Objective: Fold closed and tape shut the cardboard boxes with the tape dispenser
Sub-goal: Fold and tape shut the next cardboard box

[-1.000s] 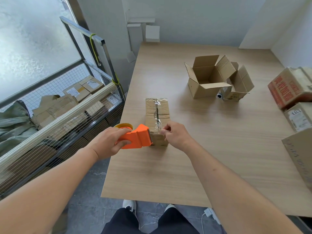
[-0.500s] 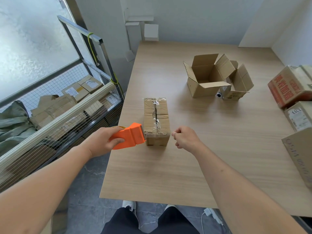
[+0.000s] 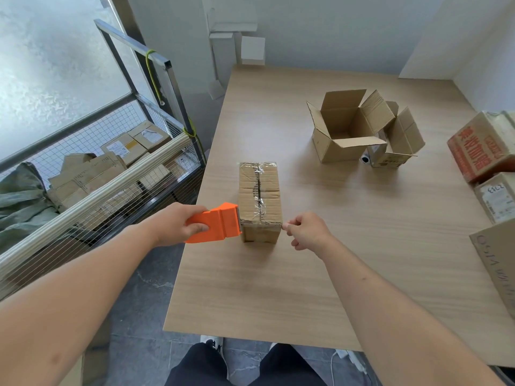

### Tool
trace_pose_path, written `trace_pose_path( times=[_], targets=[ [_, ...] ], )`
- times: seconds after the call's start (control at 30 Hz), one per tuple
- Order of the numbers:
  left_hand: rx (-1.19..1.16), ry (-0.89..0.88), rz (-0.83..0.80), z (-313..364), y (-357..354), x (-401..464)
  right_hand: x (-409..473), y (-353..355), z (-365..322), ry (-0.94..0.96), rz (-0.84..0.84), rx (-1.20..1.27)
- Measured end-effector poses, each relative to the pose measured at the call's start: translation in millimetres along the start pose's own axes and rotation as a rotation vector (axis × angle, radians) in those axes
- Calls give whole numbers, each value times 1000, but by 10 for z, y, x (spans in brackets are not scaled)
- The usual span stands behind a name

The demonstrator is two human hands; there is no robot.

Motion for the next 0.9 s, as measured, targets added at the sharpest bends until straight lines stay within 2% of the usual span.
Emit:
trace_pose_path(
  times=[0.2,0.3,0.37,0.43,0.5,0.57,0.6,0.7,0.77,0.9],
  targets=[
    [13,37,-78,8,-24,88,-10,-49,125,-194,-29,441],
    [15,47,-89,-34,-9,95,-31,-24,188,-274,65,528],
    [4,49,-93,-78,5,83,-37,-15,217,-240,159,524],
    [-11,46,-93,-100,4,78,-75,5,150,-88,290,483],
    [-36,38,-80,-99,-10,88,-135,39,-55,232,397,242],
    [-55,26,-74,-67,-26,109,-227,-19,-307,540,360,9],
    [-60,18,-75,-45,-34,123,-257,-88,-405,637,302,-73],
    [-63,4,-82,1,-54,158,-272,-320,-606,738,189,-329],
    [-55,-7,-82,15,-66,175,-270,-412,-677,765,214,-431],
    [-88,-25,-71,-3,-72,144,-309,-447,-674,810,333,-460]
  ],
)
Point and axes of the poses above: each hand's wrist, its own x-axis towards the middle knuckle, its own y-axis out of the back of the hand, z = x × y, the point moved 5 cm from there along x, towards the middle knuckle, and after that the axes turned 1 degree about z, right-handed, at the moved point
